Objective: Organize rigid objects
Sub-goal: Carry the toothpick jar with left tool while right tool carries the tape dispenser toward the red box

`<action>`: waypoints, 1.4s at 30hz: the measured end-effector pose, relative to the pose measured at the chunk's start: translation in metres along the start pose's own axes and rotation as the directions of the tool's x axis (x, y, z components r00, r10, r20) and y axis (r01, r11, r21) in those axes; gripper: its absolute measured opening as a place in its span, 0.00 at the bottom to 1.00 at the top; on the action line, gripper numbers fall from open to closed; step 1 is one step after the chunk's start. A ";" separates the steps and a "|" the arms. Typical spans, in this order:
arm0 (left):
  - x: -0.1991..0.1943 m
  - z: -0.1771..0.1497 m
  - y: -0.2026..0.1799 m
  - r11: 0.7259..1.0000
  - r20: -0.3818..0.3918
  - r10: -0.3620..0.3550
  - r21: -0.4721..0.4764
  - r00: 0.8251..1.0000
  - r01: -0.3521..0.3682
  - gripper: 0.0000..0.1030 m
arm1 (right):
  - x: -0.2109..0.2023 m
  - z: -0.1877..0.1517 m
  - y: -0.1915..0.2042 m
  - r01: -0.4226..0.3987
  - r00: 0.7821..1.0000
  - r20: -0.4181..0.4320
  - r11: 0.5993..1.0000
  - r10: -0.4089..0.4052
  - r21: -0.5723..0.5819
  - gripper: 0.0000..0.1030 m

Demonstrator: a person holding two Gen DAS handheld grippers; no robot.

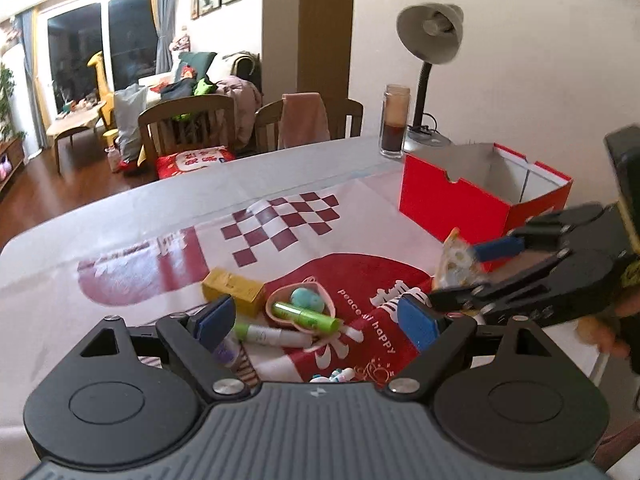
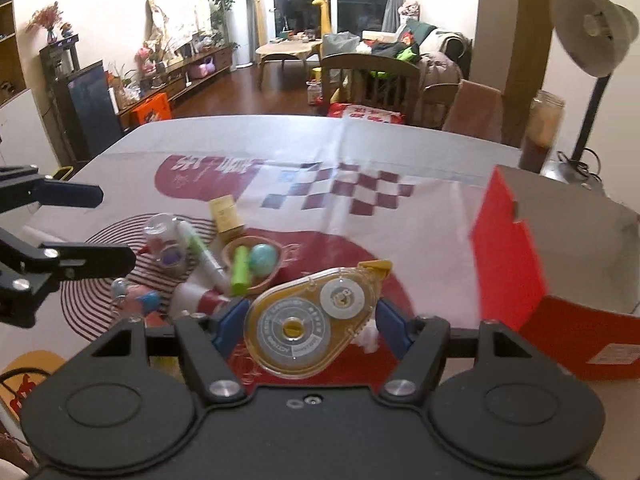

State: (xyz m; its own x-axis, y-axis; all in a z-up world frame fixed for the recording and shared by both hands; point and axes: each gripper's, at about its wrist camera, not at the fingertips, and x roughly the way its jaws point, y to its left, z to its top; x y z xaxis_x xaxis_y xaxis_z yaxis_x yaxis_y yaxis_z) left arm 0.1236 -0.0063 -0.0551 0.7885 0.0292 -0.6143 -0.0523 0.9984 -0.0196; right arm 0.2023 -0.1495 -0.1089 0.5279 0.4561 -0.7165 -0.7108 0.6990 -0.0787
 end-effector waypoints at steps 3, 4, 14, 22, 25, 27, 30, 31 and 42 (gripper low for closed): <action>0.006 -0.006 0.003 1.000 -0.034 -0.024 -0.021 0.999 0.024 0.86 | -0.003 -0.005 -0.013 -0.011 1.000 -0.014 1.000 0.011 0.016 0.67; 0.008 -0.011 0.001 1.000 -0.049 -0.030 -0.009 0.998 0.029 0.86 | -0.003 -0.008 -0.015 -0.010 1.000 -0.021 1.000 0.010 0.017 0.67; 0.048 -0.062 -0.046 0.966 -0.237 -0.201 0.113 0.950 0.232 0.86 | -0.005 -0.036 -0.023 0.016 0.997 -0.076 0.997 -0.011 0.069 0.67; 0.069 -0.078 -0.073 0.956 -0.280 -0.161 0.195 0.946 0.220 0.86 | -0.017 -0.052 -0.022 0.042 0.995 -0.092 0.996 -0.034 0.084 0.67; 0.074 -0.084 -0.077 0.956 -0.271 -0.139 0.215 0.952 0.201 0.86 | -0.021 -0.054 -0.023 0.049 0.995 -0.091 0.995 -0.042 0.085 0.67; 0.074 -0.085 -0.076 0.956 -0.267 -0.140 0.214 0.954 0.200 0.86 | -0.023 -0.055 -0.024 0.051 0.995 -0.087 0.995 -0.044 0.086 0.67; 0.074 -0.080 -0.074 0.958 -0.252 -0.151 0.199 0.956 0.204 0.80 | -0.025 -0.054 -0.027 0.053 0.995 -0.086 0.995 -0.046 0.087 0.67; 0.074 -0.079 -0.074 0.961 -0.251 -0.137 0.203 0.958 0.190 0.80 | -0.026 -0.053 -0.028 0.052 0.995 -0.085 0.995 -0.045 0.086 0.67; 0.078 -0.026 -0.072 0.980 -0.187 -0.129 0.125 0.974 0.153 0.80 | -0.038 -0.025 -0.057 0.031 0.999 -0.040 0.998 -0.028 0.063 0.67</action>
State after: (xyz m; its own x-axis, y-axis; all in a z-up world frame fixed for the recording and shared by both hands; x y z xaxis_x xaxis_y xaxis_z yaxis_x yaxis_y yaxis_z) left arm 0.1726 -0.0768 -0.1217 0.6604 -0.1088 -0.7430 0.1464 0.9891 -0.0147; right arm 0.2113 -0.2204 -0.0944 0.5287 0.4133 -0.7414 -0.6635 0.7459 -0.0573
